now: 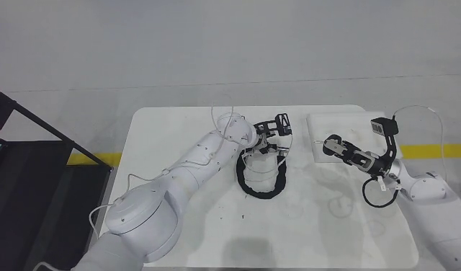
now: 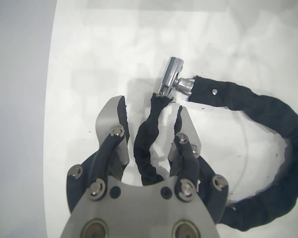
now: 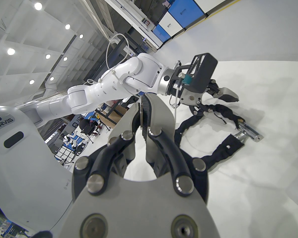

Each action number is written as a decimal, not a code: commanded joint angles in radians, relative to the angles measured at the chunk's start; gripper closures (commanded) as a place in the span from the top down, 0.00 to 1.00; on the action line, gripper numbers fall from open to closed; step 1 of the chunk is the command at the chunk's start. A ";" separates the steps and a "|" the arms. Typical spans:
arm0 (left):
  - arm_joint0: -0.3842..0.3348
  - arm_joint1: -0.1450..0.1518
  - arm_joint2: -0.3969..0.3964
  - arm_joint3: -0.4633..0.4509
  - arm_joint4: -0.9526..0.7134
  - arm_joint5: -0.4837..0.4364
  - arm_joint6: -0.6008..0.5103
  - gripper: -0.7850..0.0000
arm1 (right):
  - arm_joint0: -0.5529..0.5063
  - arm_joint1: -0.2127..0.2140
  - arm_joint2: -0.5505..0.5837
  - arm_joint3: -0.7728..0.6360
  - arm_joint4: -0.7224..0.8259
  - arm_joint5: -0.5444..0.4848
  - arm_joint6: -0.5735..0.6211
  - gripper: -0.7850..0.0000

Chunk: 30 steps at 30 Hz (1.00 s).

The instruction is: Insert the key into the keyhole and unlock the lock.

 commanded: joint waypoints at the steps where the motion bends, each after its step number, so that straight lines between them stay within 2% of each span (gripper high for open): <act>1: 0.008 0.007 -0.007 -0.016 0.005 0.004 -0.010 0.40 | 0.000 0.000 0.000 0.000 0.000 0.000 0.000 0.00; 11: 0.037 0.018 -0.036 -0.059 0.015 0.009 -0.042 0.32 | 0.000 0.000 0.000 0.000 0.000 0.000 0.000 0.00; 14: 0.040 0.015 -0.037 -0.053 0.035 0.034 -0.043 0.33 | 0.000 0.000 0.000 0.000 0.000 0.000 0.000 0.00; 16: 0.041 0.011 -0.036 -0.045 0.053 0.061 -0.043 0.39 | 0.000 0.000 0.000 0.000 0.000 0.000 0.000 0.00; 18: 0.041 0.007 -0.038 -0.036 0.060 0.081 -0.037 0.48 | 0.000 0.000 0.000 0.000 0.000 0.000 0.000 0.00; 20: 0.040 0.002 -0.041 -0.026 0.062 0.091 -0.032 0.49 | 0.000 0.000 0.000 0.000 0.000 0.000 0.000 0.00; 26: 0.033 -0.023 -0.039 -0.011 0.067 0.105 -0.043 0.44 | 0.000 0.000 0.000 0.000 0.000 0.000 0.000 0.00; 30: 0.028 -0.050 -0.026 0.021 0.066 0.080 -0.102 0.37 | 0.000 0.000 0.000 0.000 0.000 0.000 0.000 0.00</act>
